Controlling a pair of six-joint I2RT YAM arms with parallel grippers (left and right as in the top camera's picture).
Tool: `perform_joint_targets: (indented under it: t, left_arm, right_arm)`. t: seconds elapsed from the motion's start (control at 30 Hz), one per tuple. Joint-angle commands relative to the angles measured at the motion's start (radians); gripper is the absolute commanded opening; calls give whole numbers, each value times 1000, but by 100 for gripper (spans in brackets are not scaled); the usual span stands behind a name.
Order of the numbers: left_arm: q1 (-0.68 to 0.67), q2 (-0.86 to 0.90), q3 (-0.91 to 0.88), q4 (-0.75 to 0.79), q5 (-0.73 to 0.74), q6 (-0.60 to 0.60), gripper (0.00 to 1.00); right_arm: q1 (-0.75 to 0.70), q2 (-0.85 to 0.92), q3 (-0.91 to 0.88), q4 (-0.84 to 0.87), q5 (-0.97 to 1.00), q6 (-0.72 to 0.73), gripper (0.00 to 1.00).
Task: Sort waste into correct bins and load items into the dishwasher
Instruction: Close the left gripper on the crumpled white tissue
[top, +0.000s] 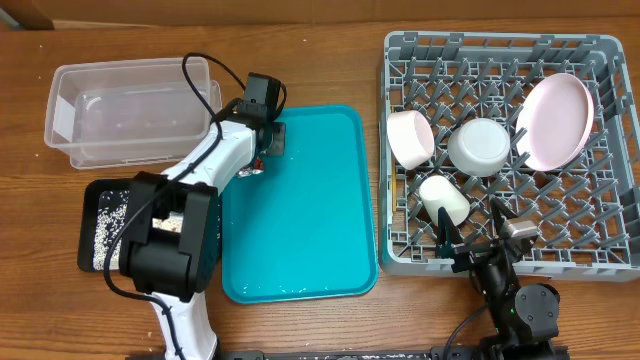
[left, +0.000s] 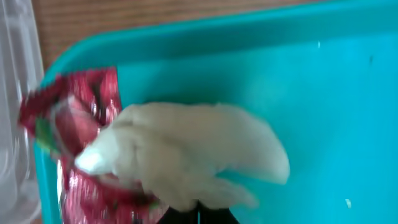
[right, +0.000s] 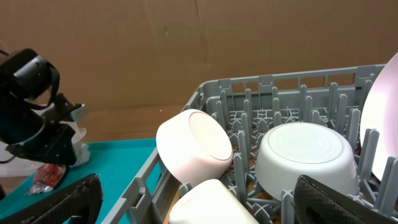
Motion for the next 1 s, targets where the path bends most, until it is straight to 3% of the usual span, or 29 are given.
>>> perform_joint_targets:
  t: [0.0,0.23,0.3,0.33,0.4,0.47,0.53,0.73,0.77,0.8,0.83,0.97]
  left_arm:
    - [5,-113,77,-42,23,-55,4]
    - [3,-209,104,-72,19,-66,7]
    - [3,-194,95,-68,14,-57,51]
    - [3,-183,89,-67,6,-54,61]
    - [3,-142,76,-64,-20,-54,57]
    - [4,-98,75,-63,-30,-54,43]
    - [3,-58,75,-57,-29,-56,4]
    - [2,-32,75,-24,-14,-89,4]
    - [2,-32,75,-11,-15,-89,41]
    - [2,-31,75,4,-18,-89,90]
    - [3,-27,75,17,-19,-89,100]
    - [4,4,75,38,-23,-73,100]
  right_arm:
    - [-3,-8,-10,4,5,-4,100]
    - [-3,-8,-10,4,5,-4,100]
    - [-3,-8,-10,4,5,-4,100]
    - [-3,-8,-10,4,5,-4,100]
    - [-3,-8,-10,4,5,-4,100]
    - [-3,-8,-10,4,5,-4,100]
    - [-3,-8,-10,4,5,-4,100]
    - [-3,-8,-10,4,5,-4,100]
    - [-3,-8,-10,4,5,-4,100]
    - [-3,-8,-10,4,5,-4,100]
    - [-3,-8,-10,4,5,-4,100]
    - [-3,-8,-10,4,5,-4,100]
